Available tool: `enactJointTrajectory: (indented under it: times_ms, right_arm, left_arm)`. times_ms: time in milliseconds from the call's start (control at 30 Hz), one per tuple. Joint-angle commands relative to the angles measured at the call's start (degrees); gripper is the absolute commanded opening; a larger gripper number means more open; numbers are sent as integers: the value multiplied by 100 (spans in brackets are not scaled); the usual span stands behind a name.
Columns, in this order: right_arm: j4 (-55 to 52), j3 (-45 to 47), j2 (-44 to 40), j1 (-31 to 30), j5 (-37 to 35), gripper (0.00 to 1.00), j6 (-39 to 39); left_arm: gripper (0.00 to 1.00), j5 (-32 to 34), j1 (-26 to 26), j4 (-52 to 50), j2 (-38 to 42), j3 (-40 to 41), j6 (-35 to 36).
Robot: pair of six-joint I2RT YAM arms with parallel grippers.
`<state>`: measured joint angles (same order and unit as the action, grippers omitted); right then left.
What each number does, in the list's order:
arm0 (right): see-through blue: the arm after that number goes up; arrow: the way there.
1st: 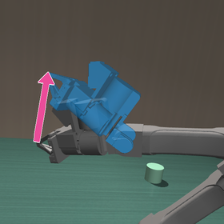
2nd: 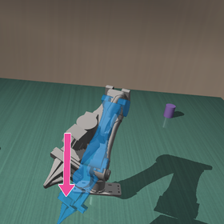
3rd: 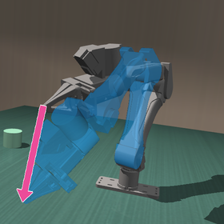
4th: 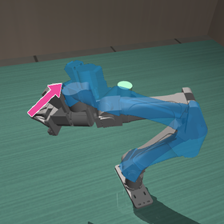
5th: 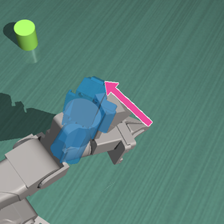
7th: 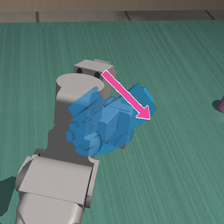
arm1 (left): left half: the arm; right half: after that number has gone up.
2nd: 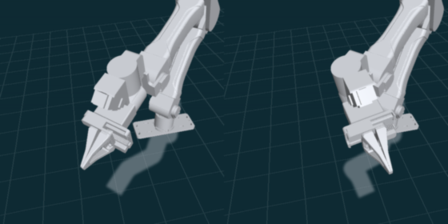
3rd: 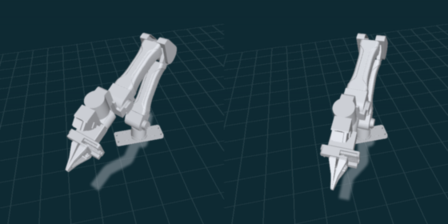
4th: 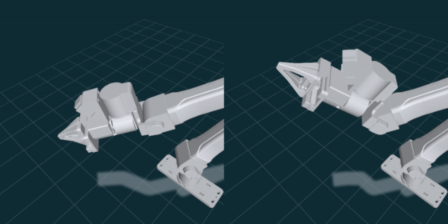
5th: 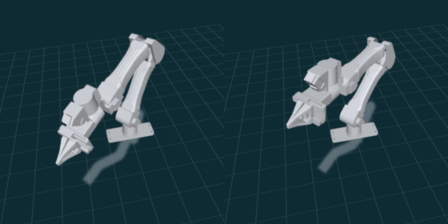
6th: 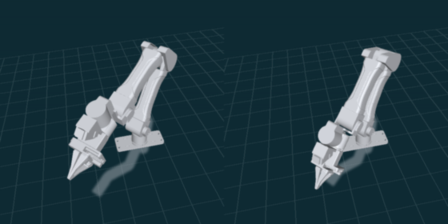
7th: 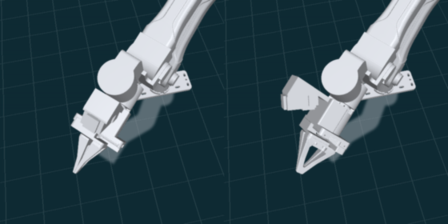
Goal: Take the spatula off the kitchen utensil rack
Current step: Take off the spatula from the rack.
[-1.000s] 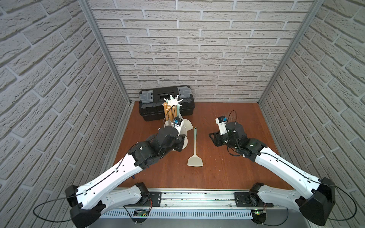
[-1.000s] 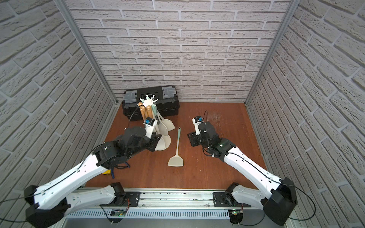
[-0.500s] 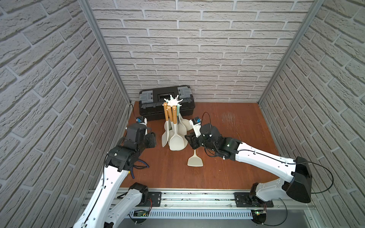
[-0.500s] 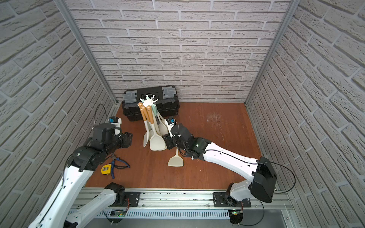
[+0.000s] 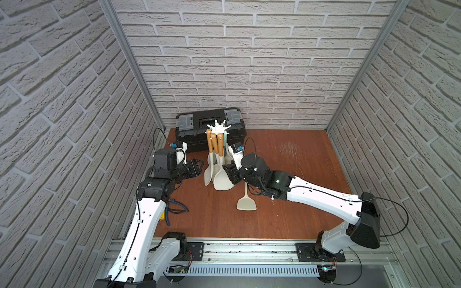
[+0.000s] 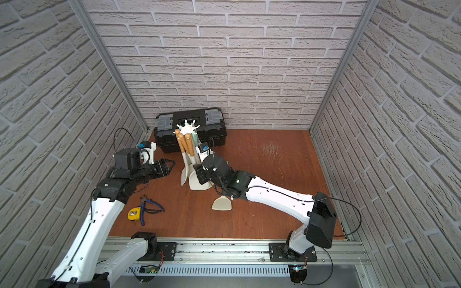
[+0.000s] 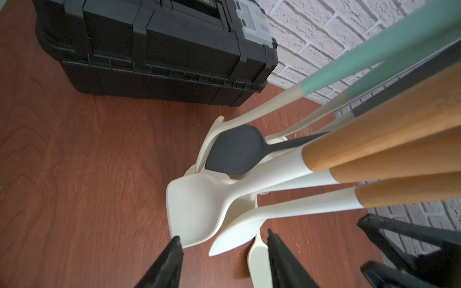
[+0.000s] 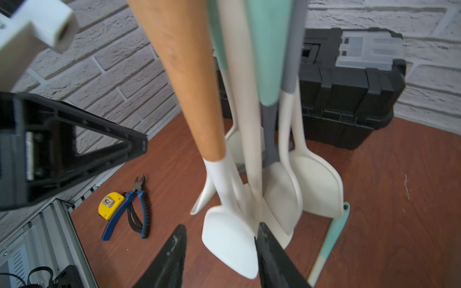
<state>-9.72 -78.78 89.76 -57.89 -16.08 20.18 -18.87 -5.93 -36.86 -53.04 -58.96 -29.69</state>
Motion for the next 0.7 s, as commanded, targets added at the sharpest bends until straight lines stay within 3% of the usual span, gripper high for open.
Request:
enactJointTrajectory:
  times_ms: [0, 467, 667]
  right_arm:
    - [-46, -224, 132, -233, -321, 50, -179]
    - [908, -88, 543, -247, -1494, 44, 385]
    - [1180, -266, 853, -234, -1466, 44, 294]
  left_arm:
    - [57, -312, 57, 474, -35, 119, -54]
    - [57, -434, 154, 510, -17, 265, 51]
    - [57, -464, 162, 593, -70, 326, 112]
